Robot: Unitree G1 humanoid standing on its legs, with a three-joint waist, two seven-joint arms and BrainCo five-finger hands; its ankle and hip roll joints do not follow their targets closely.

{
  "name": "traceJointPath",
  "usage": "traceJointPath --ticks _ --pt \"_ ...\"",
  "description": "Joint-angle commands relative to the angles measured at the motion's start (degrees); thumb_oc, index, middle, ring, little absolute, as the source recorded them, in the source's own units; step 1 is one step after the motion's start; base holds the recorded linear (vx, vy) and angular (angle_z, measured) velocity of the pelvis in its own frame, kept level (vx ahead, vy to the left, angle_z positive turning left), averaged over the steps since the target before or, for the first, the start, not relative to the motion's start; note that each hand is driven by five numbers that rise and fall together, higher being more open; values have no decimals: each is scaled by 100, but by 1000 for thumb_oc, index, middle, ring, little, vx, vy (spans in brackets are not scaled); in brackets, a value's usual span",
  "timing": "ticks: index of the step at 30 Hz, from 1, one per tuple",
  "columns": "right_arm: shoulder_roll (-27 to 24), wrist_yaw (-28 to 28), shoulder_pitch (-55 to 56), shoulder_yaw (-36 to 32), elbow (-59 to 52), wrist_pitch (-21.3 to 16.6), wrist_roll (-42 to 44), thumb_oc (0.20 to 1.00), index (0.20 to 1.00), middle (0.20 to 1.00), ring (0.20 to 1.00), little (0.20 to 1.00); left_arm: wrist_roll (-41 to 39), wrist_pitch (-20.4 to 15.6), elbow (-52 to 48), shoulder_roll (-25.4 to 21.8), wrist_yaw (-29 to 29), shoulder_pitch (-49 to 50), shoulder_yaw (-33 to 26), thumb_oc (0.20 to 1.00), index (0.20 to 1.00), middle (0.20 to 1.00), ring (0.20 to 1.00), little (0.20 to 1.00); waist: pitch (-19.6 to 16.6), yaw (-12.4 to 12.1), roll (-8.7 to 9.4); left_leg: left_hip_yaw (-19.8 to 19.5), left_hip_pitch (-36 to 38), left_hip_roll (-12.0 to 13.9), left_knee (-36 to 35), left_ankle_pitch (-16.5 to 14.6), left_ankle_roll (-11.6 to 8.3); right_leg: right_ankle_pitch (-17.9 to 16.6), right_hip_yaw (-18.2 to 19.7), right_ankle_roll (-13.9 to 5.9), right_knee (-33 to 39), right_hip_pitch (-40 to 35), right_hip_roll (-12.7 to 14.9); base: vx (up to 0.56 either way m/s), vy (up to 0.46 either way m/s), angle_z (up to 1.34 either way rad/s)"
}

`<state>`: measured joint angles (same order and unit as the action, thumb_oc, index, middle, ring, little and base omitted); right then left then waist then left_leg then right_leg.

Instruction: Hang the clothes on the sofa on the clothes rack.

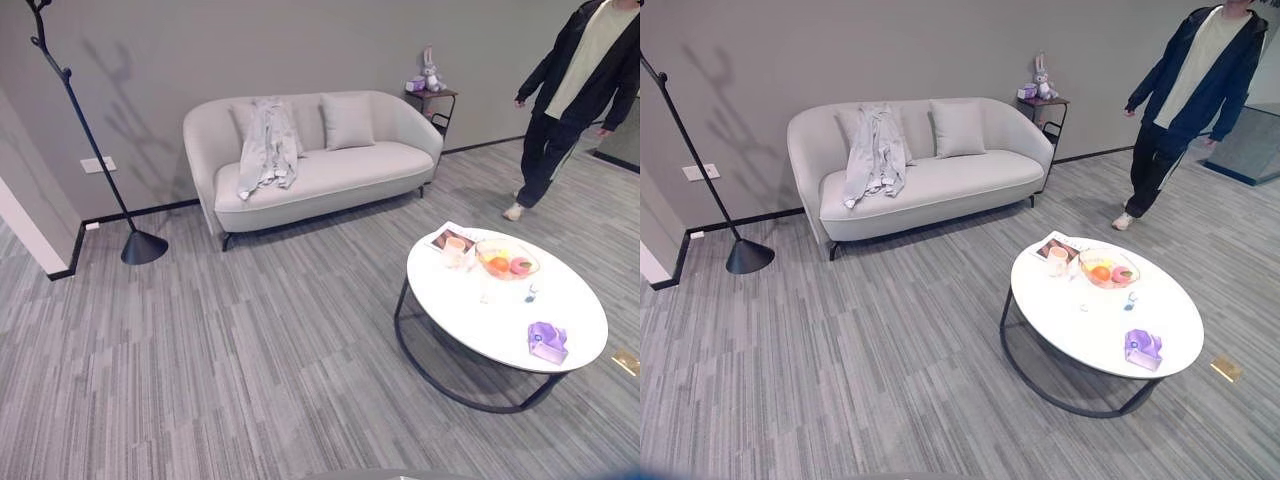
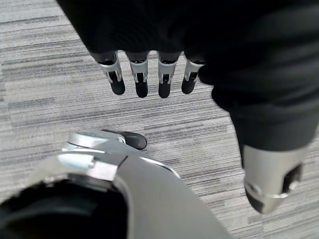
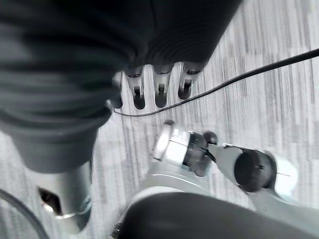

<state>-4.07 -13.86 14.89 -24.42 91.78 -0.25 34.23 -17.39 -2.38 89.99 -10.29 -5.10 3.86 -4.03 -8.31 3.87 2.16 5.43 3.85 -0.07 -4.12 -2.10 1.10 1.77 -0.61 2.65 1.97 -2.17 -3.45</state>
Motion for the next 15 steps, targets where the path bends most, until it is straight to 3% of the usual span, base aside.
traceJointPath --ticks 1,8,15 --pt "524 8 -522 -262 562 49 -59 1000 1000 1000 1000 1000 -169 -2 183 1431 -192 -571 110 1000 1000 1000 1000 1000 -140 91 -97 -124 22 248 -88 166 -359 -797 230 -555 285 52 391 0 0 0" --pt "515 -80 -808 299 562 -3 -215 1000 1000 1000 1000 1000 -380 -53 164 1466 -216 -752 490 1000 1000 1000 1000 1000 -100 -2 -96 -212 -56 164 -88 111 -376 -827 197 -551 296 31 445 0 0 0" --pt "636 -196 -966 668 402 -49 -353 1000 1000 1000 1000 1000 -97 -89 13 1508 -305 -670 819 1000 1000 1000 1000 1000 -39 -80 -84 -251 -17 143 -88 119 -376 -831 197 -535 277 -15 452 -2 3 1"
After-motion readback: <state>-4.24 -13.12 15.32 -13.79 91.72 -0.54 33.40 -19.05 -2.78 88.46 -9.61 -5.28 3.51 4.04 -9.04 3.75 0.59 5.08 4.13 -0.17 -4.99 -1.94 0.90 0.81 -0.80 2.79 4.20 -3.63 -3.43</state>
